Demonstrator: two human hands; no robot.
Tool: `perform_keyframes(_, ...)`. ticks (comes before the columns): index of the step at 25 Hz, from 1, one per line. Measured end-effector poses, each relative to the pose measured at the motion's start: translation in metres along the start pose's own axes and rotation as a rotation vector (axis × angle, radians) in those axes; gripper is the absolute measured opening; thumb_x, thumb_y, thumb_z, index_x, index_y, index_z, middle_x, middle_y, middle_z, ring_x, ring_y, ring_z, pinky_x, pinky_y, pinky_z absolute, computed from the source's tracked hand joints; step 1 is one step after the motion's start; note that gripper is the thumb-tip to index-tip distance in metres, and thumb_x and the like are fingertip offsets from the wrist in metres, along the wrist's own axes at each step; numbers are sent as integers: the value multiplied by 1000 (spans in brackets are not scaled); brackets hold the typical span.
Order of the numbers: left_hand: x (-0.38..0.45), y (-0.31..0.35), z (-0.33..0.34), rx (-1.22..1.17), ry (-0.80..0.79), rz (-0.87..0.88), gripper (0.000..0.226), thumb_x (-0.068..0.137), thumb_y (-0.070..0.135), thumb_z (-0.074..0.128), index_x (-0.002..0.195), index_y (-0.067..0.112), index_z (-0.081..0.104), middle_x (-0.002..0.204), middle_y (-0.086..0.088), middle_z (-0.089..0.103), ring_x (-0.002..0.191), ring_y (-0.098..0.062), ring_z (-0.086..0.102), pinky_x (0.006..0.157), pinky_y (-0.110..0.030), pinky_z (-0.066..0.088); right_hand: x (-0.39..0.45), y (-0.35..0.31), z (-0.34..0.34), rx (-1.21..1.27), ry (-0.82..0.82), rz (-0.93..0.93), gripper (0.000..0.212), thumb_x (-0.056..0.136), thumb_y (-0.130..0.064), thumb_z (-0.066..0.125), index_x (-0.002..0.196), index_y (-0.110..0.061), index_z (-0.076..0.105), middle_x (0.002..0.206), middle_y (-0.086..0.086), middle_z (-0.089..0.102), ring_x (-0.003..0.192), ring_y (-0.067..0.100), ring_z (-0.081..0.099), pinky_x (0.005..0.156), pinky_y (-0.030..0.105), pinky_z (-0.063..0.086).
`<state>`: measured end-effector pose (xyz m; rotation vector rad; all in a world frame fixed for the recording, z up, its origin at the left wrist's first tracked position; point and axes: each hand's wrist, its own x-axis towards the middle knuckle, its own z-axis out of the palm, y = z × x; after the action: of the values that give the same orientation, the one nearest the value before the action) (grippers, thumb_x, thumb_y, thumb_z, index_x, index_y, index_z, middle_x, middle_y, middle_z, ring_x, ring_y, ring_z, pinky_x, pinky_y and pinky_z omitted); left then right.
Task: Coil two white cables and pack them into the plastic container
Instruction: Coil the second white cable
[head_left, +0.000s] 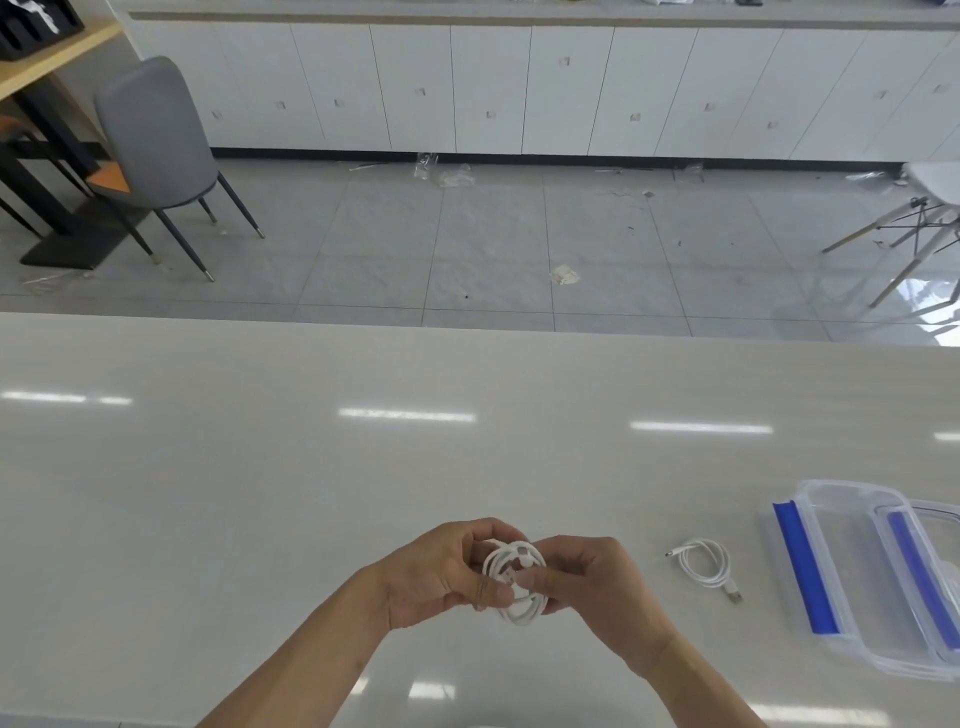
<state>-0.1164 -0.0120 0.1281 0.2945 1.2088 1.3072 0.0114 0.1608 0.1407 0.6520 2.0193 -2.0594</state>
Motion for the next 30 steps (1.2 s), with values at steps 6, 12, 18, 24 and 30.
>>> perform_keyframes(6,-3,-8,11,-6,280,83,20,73,8,84,86,13,70,79,-2,68,64,-14,56,49,-21,40,2,3,4,103,3,67,10,76,-15,80,85,-13,77,81,8,77,74,19,72,66,30,60)
perform_keyframes(12,7,-25,49,192,755,344,18,71,32,82,80,27,67,75,7,69,54,-12,59,49,-23,50,5,11,31,315,217,169,14,77,1,60,86,-6,69,82,13,72,75,27,68,83,48,60)
perform_keyframes(18,17,-44,35,556,852,400,21,85,23,67,81,34,50,79,15,61,61,-6,55,53,-17,44,6,20,52,338,297,231,26,88,6,54,94,-11,71,91,16,79,83,32,76,80,44,64)
perform_keyframes(24,45,-50,36,775,691,279,18,83,27,61,81,32,44,63,16,54,50,-5,49,44,-18,37,-8,34,32,357,357,295,24,87,5,53,96,-6,72,89,20,79,79,36,77,69,37,63)
perform_keyframes(30,83,-42,87,506,526,299,24,82,10,63,85,34,60,57,14,57,49,-2,51,46,-15,43,-39,49,-44,575,147,306,25,89,-4,67,112,6,68,100,23,74,88,33,72,81,37,61)
